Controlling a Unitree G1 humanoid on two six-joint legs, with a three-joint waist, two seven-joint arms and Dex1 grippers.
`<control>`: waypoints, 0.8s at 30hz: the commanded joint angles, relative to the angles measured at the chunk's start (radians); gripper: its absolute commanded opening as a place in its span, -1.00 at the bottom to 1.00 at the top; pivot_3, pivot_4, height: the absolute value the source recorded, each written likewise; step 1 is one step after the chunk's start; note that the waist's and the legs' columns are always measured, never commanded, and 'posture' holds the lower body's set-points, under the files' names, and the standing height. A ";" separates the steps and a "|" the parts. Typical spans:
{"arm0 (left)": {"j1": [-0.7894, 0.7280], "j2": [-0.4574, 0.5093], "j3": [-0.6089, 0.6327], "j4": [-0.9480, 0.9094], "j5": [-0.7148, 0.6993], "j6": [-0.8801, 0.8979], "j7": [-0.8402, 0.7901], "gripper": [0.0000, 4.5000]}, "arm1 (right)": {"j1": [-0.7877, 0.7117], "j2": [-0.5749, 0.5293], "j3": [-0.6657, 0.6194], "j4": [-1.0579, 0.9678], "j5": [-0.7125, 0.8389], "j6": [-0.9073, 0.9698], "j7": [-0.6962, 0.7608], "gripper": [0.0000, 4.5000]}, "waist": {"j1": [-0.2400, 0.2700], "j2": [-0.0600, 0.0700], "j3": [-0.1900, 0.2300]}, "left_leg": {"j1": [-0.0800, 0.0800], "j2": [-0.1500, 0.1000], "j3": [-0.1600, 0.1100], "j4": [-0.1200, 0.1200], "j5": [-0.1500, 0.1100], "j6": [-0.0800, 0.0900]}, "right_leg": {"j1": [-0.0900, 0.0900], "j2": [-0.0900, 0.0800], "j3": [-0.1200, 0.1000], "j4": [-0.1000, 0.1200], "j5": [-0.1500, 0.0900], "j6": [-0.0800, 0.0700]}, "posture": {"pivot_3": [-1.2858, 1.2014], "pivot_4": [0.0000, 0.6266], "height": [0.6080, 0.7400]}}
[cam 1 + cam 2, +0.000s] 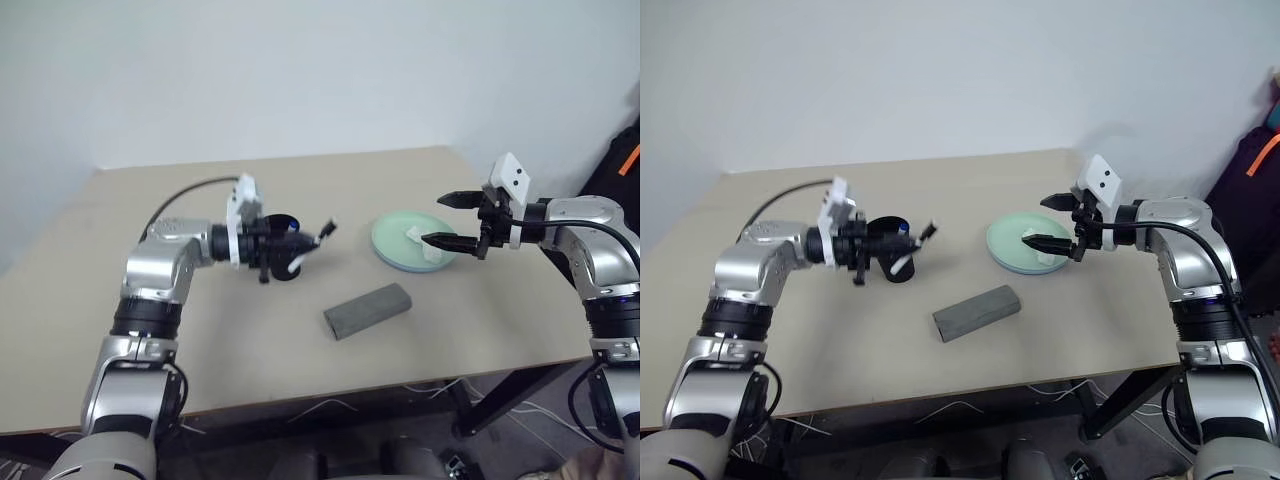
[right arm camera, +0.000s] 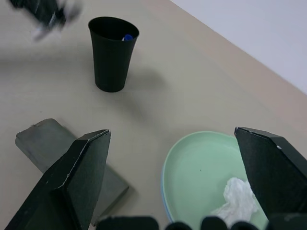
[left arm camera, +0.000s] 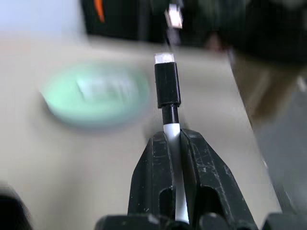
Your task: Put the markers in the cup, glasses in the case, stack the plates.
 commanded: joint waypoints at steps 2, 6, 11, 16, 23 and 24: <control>-0.093 -0.044 0.103 0.151 0.022 -0.165 0.213 -0.98 | -0.028 -0.001 -0.016 -0.024 0.011 -0.014 -0.003 1.00 | -0.001 0.000 0.000 | 0.001 0.000 0.000 0.000 0.000 0.000 | 0.001 0.000 0.000 0.000 0.000 0.000 | 0.03 -1.00 0.80; -0.125 -0.078 0.128 0.296 0.066 -0.326 0.335 -0.98 | -0.028 0.002 -0.015 -0.025 0.011 -0.015 -0.003 1.00 | -0.001 0.000 0.000 | 0.002 0.000 0.000 -0.001 0.000 0.000 | 0.001 0.001 0.000 0.000 0.000 0.000 | 0.03 -1.00 0.80; -0.138 -0.091 0.137 0.429 0.091 -0.462 0.408 -0.98 | -0.027 0.000 -0.017 -0.028 0.012 -0.016 -0.002 1.00 | 0.000 0.000 0.000 | 0.000 0.000 0.000 -0.001 0.000 0.000 | 0.000 0.001 0.000 -0.001 0.001 0.002 | 0.03 -1.00 0.80; -0.134 -0.103 0.127 0.489 0.100 -0.525 0.430 -0.98 | -0.026 0.001 -0.018 -0.029 0.012 -0.016 -0.003 1.00 | 0.004 0.000 0.000 | -0.001 -0.001 0.000 -0.001 0.000 0.000 | 0.000 0.000 0.000 -0.001 0.001 0.002 | 0.03 -1.00 0.80; -0.093 -0.109 0.116 0.491 0.103 -0.513 0.417 -0.98 | -0.028 0.002 -0.018 -0.027 0.012 -0.017 -0.004 1.00 | 0.003 0.000 0.000 | 0.000 -0.001 0.000 -0.001 0.000 0.000 | 0.000 0.000 0.000 -0.001 0.001 0.002 | 0.03 -1.00 0.80; -0.084 -0.108 0.113 0.485 0.103 -0.512 0.409 -0.98 | -0.028 0.002 -0.018 -0.026 0.012 -0.018 -0.003 1.00 | 0.003 0.000 0.000 | 0.000 -0.001 0.000 -0.001 0.000 0.000 | 0.000 0.000 0.000 -0.001 0.001 0.002 | 0.03 -1.00 0.80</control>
